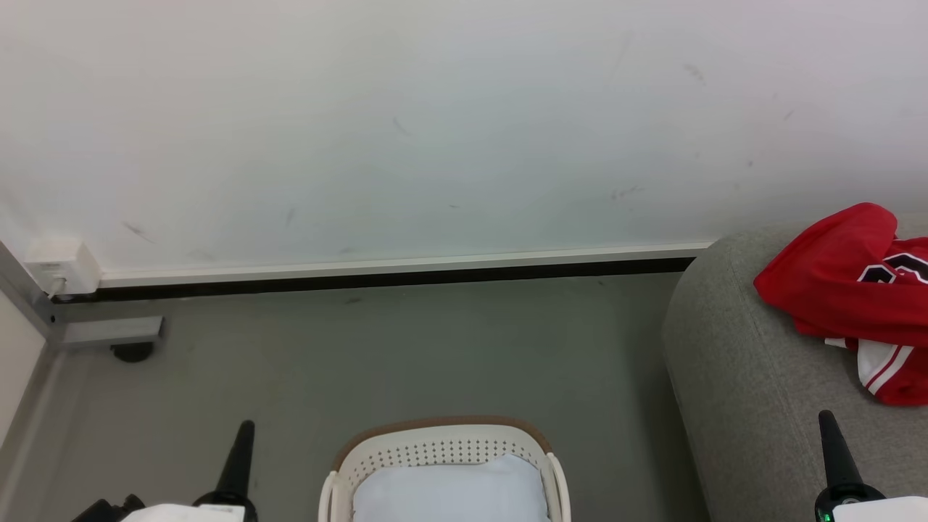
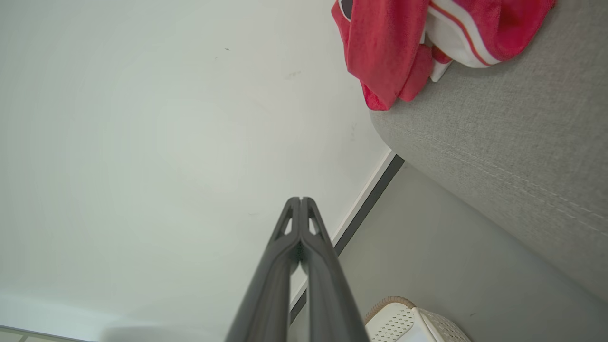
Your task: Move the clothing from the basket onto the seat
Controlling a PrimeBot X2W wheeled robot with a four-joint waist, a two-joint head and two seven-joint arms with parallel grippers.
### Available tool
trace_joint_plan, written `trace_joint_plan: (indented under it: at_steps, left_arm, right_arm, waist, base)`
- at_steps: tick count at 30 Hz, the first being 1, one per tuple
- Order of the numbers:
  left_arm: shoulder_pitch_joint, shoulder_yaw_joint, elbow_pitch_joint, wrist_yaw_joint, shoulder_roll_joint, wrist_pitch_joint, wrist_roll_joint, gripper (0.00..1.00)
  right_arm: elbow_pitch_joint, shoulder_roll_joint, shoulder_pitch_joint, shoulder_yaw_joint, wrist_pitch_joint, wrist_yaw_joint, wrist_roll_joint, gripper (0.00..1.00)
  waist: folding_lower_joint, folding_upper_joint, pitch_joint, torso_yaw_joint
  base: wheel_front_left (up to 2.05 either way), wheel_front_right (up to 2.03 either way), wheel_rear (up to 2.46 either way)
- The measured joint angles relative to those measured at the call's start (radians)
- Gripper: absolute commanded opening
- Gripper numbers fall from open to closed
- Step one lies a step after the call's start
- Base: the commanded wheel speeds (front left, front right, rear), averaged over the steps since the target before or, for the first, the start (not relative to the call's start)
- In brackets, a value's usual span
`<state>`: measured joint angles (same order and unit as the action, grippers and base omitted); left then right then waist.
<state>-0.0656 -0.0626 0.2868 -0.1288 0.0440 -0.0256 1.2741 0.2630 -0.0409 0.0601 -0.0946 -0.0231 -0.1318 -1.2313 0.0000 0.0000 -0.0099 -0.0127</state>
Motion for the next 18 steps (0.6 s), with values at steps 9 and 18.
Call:
trace_joint_plan:
  at_steps: [9,18]
  left_arm:
    - [-0.01,-0.012,-0.009,0.0,0.0,-0.019,0.073,0.0]
    - [-0.018,-0.023,-0.018,0.0,0.001,-0.036,0.14,0.0]
  right_arm:
    - [-0.003,-0.001,0.01,-0.004,-0.021,0.0,-0.085,0.0]
    - [-0.006,-0.002,0.02,-0.008,-0.039,0.0,-0.161,0.0]
  waist:
    - [0.0,0.0,0.003,0.002]
    - [0.0,0.0,0.005,0.005]
  base:
    - [0.0,0.0,0.0]
    - [0.0,0.0,0.0]
